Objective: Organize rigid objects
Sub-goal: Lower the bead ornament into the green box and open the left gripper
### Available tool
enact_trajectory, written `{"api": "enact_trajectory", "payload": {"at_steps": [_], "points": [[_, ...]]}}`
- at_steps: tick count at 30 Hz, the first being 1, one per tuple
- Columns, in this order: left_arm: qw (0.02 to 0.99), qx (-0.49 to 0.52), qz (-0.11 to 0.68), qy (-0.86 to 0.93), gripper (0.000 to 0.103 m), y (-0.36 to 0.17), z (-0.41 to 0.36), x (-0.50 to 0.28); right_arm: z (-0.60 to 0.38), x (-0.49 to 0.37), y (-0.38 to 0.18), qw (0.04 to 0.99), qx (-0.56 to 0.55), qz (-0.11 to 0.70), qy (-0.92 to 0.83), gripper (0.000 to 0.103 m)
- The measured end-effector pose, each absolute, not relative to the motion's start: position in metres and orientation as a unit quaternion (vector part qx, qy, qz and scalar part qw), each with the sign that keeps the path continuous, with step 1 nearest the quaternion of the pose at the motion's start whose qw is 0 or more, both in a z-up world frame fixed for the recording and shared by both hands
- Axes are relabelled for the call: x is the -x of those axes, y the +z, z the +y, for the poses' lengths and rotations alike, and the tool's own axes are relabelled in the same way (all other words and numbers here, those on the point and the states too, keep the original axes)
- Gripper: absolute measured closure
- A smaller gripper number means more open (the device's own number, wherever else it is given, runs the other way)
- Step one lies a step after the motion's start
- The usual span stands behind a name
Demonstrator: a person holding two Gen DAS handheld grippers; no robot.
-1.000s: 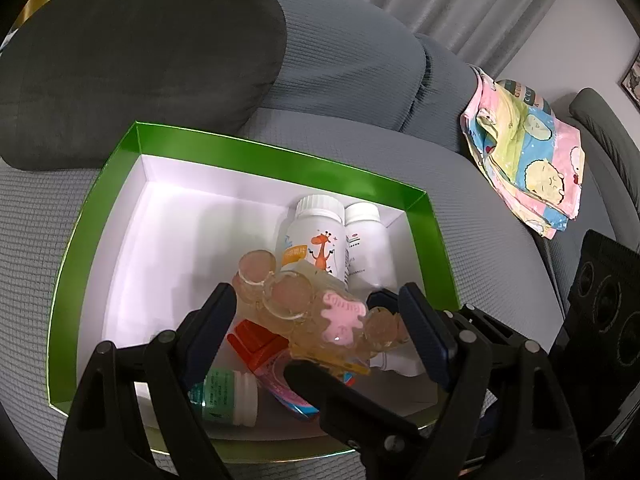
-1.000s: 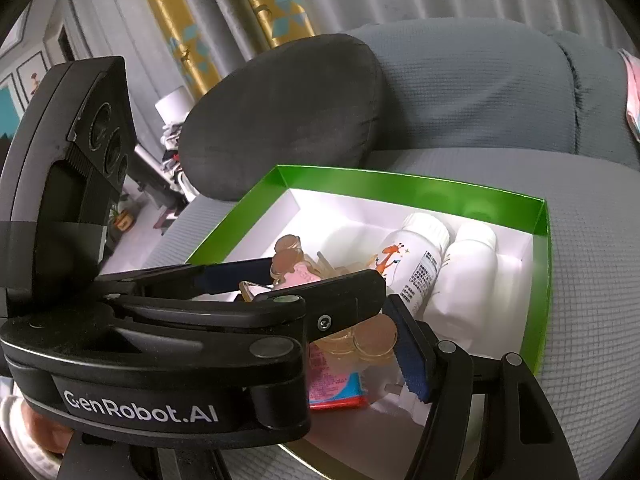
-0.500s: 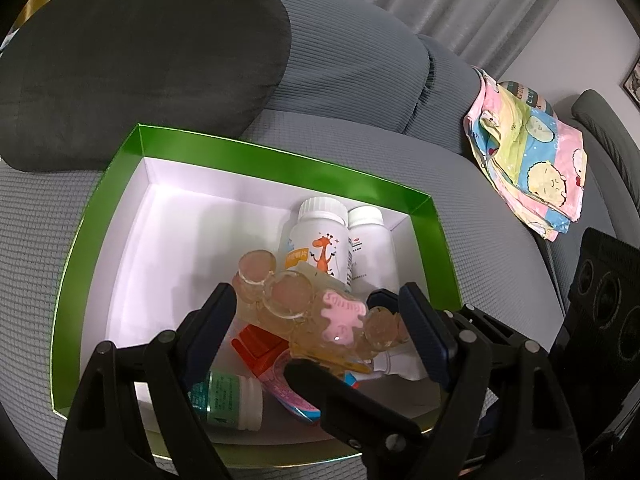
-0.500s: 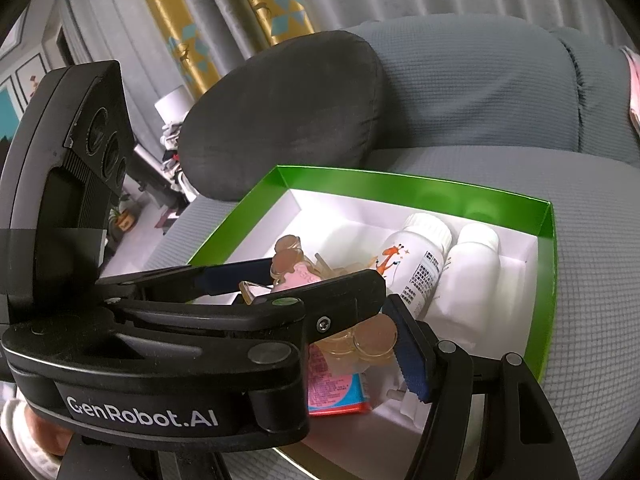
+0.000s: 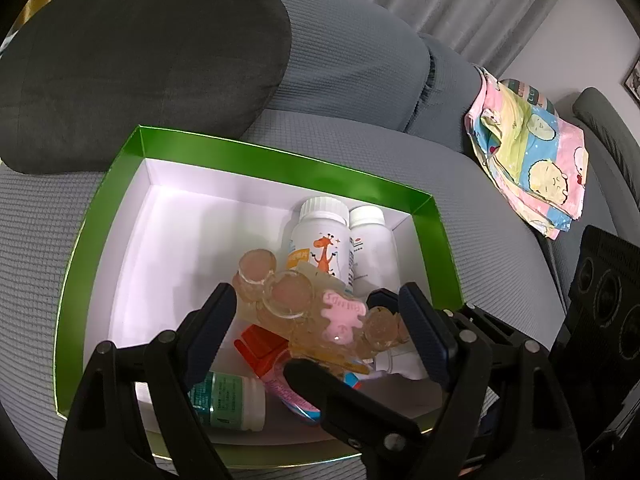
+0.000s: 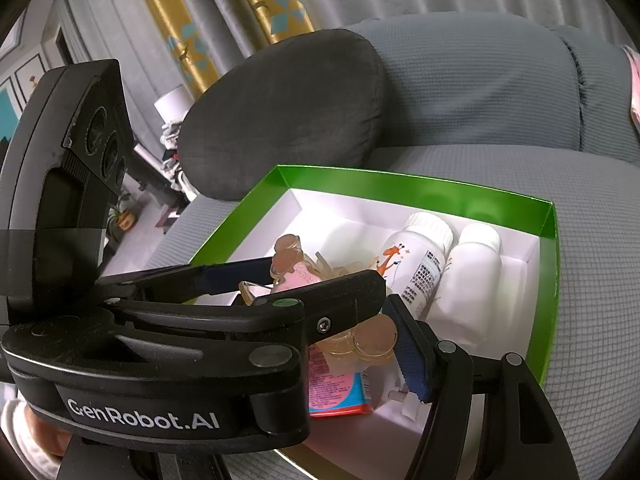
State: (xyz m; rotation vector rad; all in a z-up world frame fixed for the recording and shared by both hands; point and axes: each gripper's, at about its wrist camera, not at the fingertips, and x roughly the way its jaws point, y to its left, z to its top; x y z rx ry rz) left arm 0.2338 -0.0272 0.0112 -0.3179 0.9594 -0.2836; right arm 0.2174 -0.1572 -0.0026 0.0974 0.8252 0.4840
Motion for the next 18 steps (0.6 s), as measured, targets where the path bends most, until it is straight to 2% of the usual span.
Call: {"api": "enact_trajectory", "payload": {"at_steps": [18], "points": [[0.864,0.138,0.469,-0.12,0.021,0.0111,-0.0259,-0.2311,-0.1537,-0.2179,-0.0048,0.882,-0.052,0.41,0.226,0.034]]}}
